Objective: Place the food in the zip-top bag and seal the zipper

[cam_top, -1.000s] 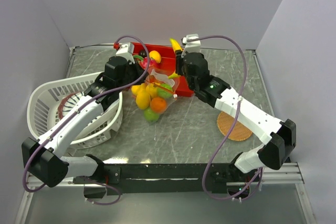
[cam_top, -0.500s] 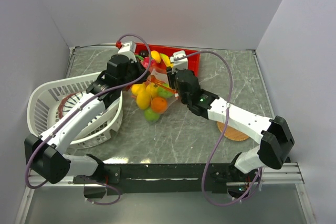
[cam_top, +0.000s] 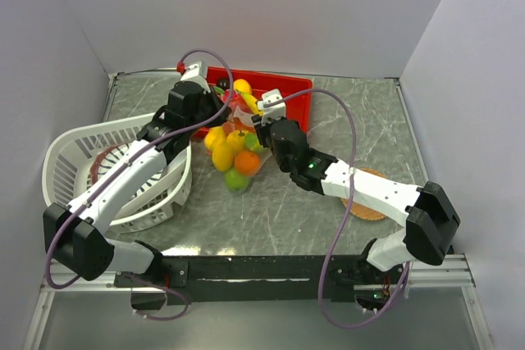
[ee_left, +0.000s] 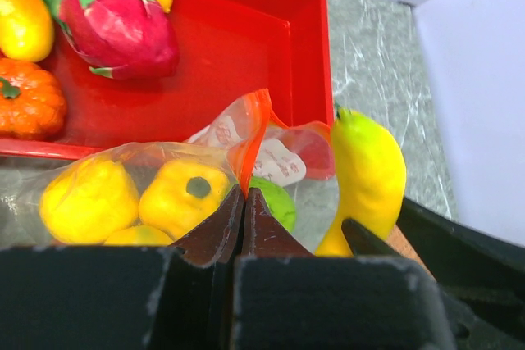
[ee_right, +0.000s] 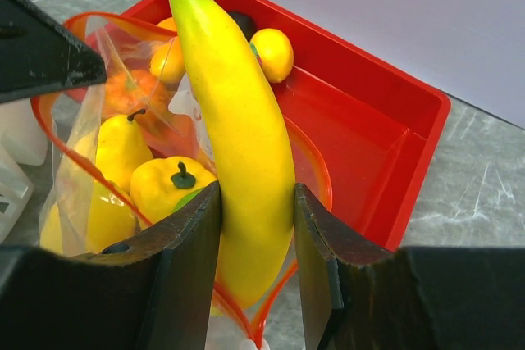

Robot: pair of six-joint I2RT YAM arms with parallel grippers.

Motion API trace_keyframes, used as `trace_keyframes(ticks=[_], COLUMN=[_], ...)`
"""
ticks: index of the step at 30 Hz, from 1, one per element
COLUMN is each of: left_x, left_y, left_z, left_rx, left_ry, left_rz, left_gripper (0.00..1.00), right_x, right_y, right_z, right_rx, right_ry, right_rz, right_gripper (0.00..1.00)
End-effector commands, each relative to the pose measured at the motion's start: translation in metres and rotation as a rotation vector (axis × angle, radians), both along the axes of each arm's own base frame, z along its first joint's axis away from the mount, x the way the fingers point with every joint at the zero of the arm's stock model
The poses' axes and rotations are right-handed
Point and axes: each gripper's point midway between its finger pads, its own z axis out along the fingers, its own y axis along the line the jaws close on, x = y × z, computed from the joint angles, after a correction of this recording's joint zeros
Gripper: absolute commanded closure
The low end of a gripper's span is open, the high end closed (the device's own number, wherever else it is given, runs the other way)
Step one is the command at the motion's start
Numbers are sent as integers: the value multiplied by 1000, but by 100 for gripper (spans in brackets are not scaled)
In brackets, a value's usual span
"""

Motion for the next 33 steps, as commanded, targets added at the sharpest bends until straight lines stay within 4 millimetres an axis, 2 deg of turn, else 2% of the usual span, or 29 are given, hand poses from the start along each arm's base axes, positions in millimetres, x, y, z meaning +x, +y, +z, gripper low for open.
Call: trace_keyframes(ticks=[1,5,9,13,18,19,21,22,24,25,27,30,31,33], left_x=[12,13,12,10,9,8,7,6,5,4,2,0,1,1], left_y=[6,8,9,12,11,10,9,9,8,9,7,6,6,7], left_z=[35,36,47,54,54,54,55,56,55,56,56,54,53,51], left_rx=[-74,-90,-123,-155,-179,-183,-193,-196,-200,-197,-197,-195,-194,-194], left_ry=[-88,-113,-172,-207,-229,-235,-247,-251,-256,-260,-268,-267,-262,-259], left_rz=[63,72,76,87,87,73,66,64,59,58,41,32,32,37], left_gripper=[99,99,99,99,99,99,99,99,99,99,99,99,99,99], right_x=[-6,-7,-7,-10,-9,-9,-8,-7,-5,-3,-1,-1,-2,-4], right_y=[8,20,28,35,41,45,46,51,56,56,58,61,61,62], right_z=[27,17,3,-1,-13,-10,-22,-17,-23,-20,-26,-17,-7,6], right_rx=[50,22,-20,-32,-75,-82,-118,-113,-129,-129,-141,-107,-86,-64], right_ry=[-50,-11,37,70,118,126,166,167,190,195,216,225,224,222], right_rz=[44,95,129,162,179,195,199,209,225,221,220,231,236,245], right_gripper=[93,92,92,91,89,88,87,84,81,78,70,49,36,26])
